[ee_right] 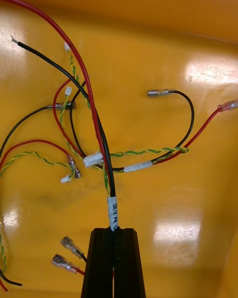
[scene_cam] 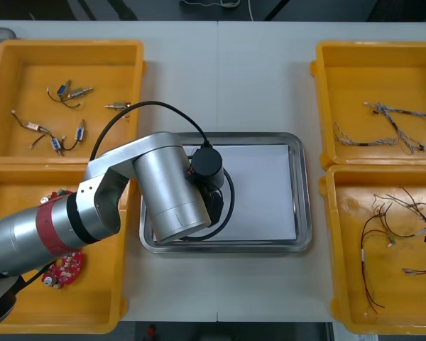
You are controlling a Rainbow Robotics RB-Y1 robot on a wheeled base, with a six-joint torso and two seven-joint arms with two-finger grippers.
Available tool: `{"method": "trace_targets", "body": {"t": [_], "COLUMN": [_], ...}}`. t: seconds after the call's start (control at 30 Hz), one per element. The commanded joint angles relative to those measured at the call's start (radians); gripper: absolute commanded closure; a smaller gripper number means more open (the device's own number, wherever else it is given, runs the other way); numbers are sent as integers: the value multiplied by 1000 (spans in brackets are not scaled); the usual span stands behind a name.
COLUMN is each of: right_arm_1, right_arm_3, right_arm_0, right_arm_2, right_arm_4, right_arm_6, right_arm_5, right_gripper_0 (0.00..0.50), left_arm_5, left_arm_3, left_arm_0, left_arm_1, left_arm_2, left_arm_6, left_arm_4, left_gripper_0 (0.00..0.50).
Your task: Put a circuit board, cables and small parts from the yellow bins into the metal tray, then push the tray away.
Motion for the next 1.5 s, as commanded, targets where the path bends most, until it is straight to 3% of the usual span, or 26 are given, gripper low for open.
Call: {"method": "trace_targets", "body": {"t": [0.03, 0.17, 0.23, 0.27, 0.33, 0.53, 0.77, 1.07, 1.4, 1.5], "right_arm_1": [13, 13, 13, 13, 13, 13, 13, 13, 9, 3], "right_arm_3": [-13, -17, -17, -16, -17, -33, -149, -214, -240, -240], "right_arm_0": [22, 19, 19, 20, 22, 17, -50, -187, -325, -325], "right_arm_2": [2, -9, -9, -9, -9, -27, -176, -342, -405, -405], "right_arm_4": [28, 27, 33, 31, 31, 22, -93, -253, -320, -331], "right_arm_6": [8, 16, 17, 19, 22, 22, 13, 4, -1, -9], "right_arm_5": [-10, -9, -9, -9, -9, 19, 264, 553, 561, 561], "right_gripper_0": [500, 500, 500, 500, 500, 500, 500, 500, 500, 500], "left_arm_5": [-11, -14, -19, -22, -23, -39, -20, 142, 336, 338], "left_arm_3": [-5, -5, -5, -5, -3, -5, -35, -144, -150, -150], "left_arm_0": [-25, -25, -25, -25, -24, -27, -28, -44, -146, -154], "left_arm_1": [-21, -23, -21, -21, -21, -23, -21, -14, 72, 112], "left_arm_2": [-16, -16, -16, -16, -16, -16, 12, 125, 346, 421], "left_arm_6": [83, 88, 93, 96, 102, 123, 143, 149, 154, 157], "left_arm_4": [-13, -13, -15, -15, -18, -18, -21, -10, 168, 216], "left_gripper_0": [499, 494, 343, 173, 5, 0, 0, 0, 0, 0]}}
